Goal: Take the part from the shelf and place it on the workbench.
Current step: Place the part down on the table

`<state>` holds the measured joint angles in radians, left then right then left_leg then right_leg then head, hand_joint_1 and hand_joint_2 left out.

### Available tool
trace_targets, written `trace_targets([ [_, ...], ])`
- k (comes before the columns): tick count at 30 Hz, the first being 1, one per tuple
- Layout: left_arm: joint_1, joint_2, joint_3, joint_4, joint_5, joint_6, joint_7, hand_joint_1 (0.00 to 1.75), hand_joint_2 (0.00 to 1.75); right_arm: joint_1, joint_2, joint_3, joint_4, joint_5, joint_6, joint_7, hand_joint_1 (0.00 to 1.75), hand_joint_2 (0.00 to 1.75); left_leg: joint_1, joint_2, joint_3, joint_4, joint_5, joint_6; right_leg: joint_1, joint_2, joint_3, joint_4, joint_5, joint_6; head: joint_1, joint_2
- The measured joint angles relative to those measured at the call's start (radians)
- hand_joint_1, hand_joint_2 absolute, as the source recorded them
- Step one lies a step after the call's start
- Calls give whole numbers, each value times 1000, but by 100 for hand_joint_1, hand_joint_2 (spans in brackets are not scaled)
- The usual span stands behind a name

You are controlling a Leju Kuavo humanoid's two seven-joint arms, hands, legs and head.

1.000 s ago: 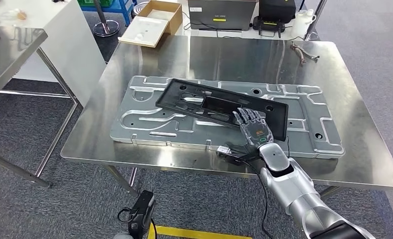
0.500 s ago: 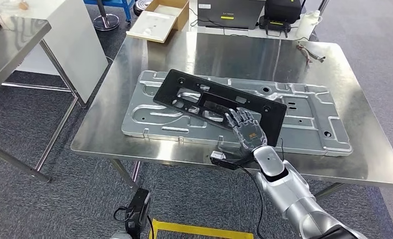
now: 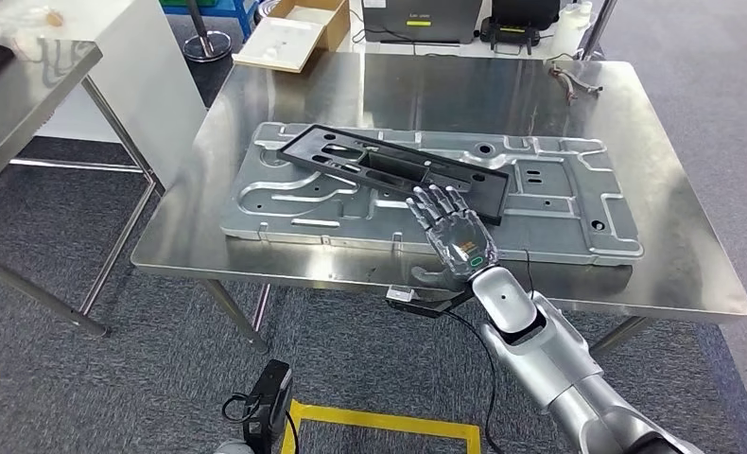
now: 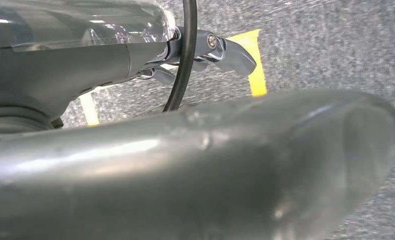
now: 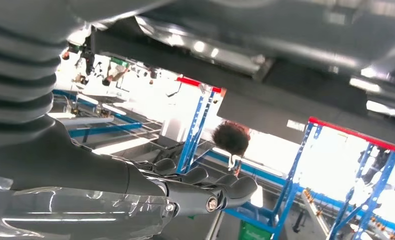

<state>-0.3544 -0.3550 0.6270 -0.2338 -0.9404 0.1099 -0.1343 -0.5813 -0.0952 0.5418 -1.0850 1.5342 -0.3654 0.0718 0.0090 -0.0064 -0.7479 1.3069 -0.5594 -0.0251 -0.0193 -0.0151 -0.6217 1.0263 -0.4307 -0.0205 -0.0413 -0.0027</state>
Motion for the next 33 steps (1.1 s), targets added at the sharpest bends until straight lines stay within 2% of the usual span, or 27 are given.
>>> trace_targets([
  [1,1,0,-2,0,0,0,0,0,0,2,-5,2,-2,1,1,1,0,175,0,0,13,9,9,0,1,-1,-13,1,9,1,0,0],
  [2,1,1,-4,0,1,0,1,0,0,4,-9,3,-5,1,0,1,0,175,0,0,45,-17,33,2,1,-2,-24,1,18,3,0,0],
  [3,1,1,-5,0,1,0,2,0,0,5,-12,4,-8,2,-1,2,0,175,0,0,92,-73,58,7,1,-2,-35,2,26,5,0,0],
  [5,-1,1,-7,-3,4,1,4,0,0,6,-15,5,-15,6,-11,4,0,175,-4,-1,192,-214,69,18,4,-2,-48,3,42,13,0,0],
  [6,-1,1,-7,-4,7,2,6,0,0,6,-16,5,-18,8,-18,5,0,175,-7,-2,220,-261,64,23,4,-3,-50,1,50,19,0,0],
  [7,-1,1,-8,-4,9,3,7,0,0,8,-16,7,-20,9,-26,6,0,175,-10,-2,231,-286,58,27,3,-3,-50,-2,58,25,0,0],
  [9,1,1,-8,-4,12,5,10,0,0,14,-17,11,-23,13,-39,8,0,175,-9,-1,225,-296,74,37,0,-3,-51,-8,70,36,0,0],
  [10,1,0,-8,-4,14,6,11,0,0,19,-17,13,-25,16,-45,10,0,175,-7,0,222,-302,85,43,1,-1,-56,-2,60,41,0,0],
  [11,1,-1,-9,-4,15,7,12,0,0,25,-17,14,-28,20,-50,12,0,175,-4,2,215,-307,99,50,1,2,-65,20,31,45,0,0],
  [12,1,-2,-10,-4,16,8,13,0,0,32,-17,16,-33,24,-58,16,0,175,-2,3,206,-312,112,55,2,4,-79,63,-15,47,0,0],
  [14,2,-2,-12,-4,16,10,14,0,0,50,-15,21,-45,31,-77,26,0,175,-4,4,177,-311,134,62,2,7,-108,184,-109,50,0,0],
  [15,2,-2,-14,-4,16,12,14,0,0,60,-13,24,-50,33,-86,31,0,175,-4,4,162,-308,144,62,1,7,-114,234,-128,51,0,0],
  [16,3,-2,-15,-4,16,13,14,0,0,70,-11,26,-54,35,-92,35,0,131,-5,4,147,-305,153,61,-1,7,-107,260,-125,53,0,0],
  [17,4,-2,-16,-4,16,14,14,0,0,77,-9,29,-57,36,-98,40,0,87,-4,4,131,-300,161,59,-3,7,-85,252,-103,54,0,0],
  [18,4,-2,-16,-4,16,15,14,0,0,81,-8,31,-61,36,-102,45,0,44,-4,4,116,-294,168,56,-5,7,-49,214,-77,54,0,0],
  [19,4,-2,-17,-4,17,16,14,0,0,84,-8,34,-66,37,-108,52,0,0,-4,4,101,-286,173,52,-7,6,-4,155,-65,54,0,0],
  [21,4,-3,-19,-6,21,18,14,0,0,95,-8,40,-83,37,-129,72,0,0,-6,4,80,-271,184,41,-4,6,66,46,-73,48,0,0],
  [23,4,-3,-22,-7,28,20,13,0,0,120,-8,47,-101,37,-158,91,0,0,-8,5,71,-269,199,29,3,9,81,7,-84,39,0,0],
  [24,5,-3,-23,-7,31,21,13,0,0,136,-9,51,-108,37,-169,99,0,0,-7,4,68,-270,203,23,2,8,76,5,-78,33,0,0],
  [25,7,-3,-24,-7,33,21,13,0,0,149,-10,54,-114,37,-175,104,0,0,-5,3,62,-264,193,17,1,6,70,4,-69,25,0,0],
  [26,9,-2,-25,-7,34,21,13,0,0,160,-12,58,-119,37,-178,107,0,0,-4,2,53,-243,165,12,-1,4,61,2,-58,16,0,0],
  [27,9,-2,-26,-7,37,23,12,0,0,169,-13,60,-125,38,-185,109,0,0,-3,1,39,-203,120,7,-3,3,50,0,-47,9,0,0],
  [29,10,-2,-27,-7,47,30,12,0,0,194,-17,61,-142,38,-213,106,0,0,-2,1,13,-82,21,1,0,2,24,0,-26,2,0,0],
  [30,12,-2,-27,-7,54,36,10,0,0,217,-19,59,-155,36,-236,102,0,0,-1,2,9,-27,-3,0,3,0,12,1,-17,2,0,0],
  [31,14,-2,-28,-8,64,43,8,0,0,249,-21,54,-170,33,-260,95,0,0,-1,1,16,5,-2,1,5,-2,0,1,-7,2,0,0],
  [32,17,-1,-29,-9,75,50,4,0,0,288,-22,46,-191,28,-283,84,0,0,-2,1,39,5,19,4,8,-5,-12,2,2,2,0,0],
  [33,20,-1,-29,-11,84,56,0,0,0,330,-23,35,-214,24,-302,72,0,0,-4,1,78,-28,47,10,11,-7,-24,3,10,3,0,0],
])
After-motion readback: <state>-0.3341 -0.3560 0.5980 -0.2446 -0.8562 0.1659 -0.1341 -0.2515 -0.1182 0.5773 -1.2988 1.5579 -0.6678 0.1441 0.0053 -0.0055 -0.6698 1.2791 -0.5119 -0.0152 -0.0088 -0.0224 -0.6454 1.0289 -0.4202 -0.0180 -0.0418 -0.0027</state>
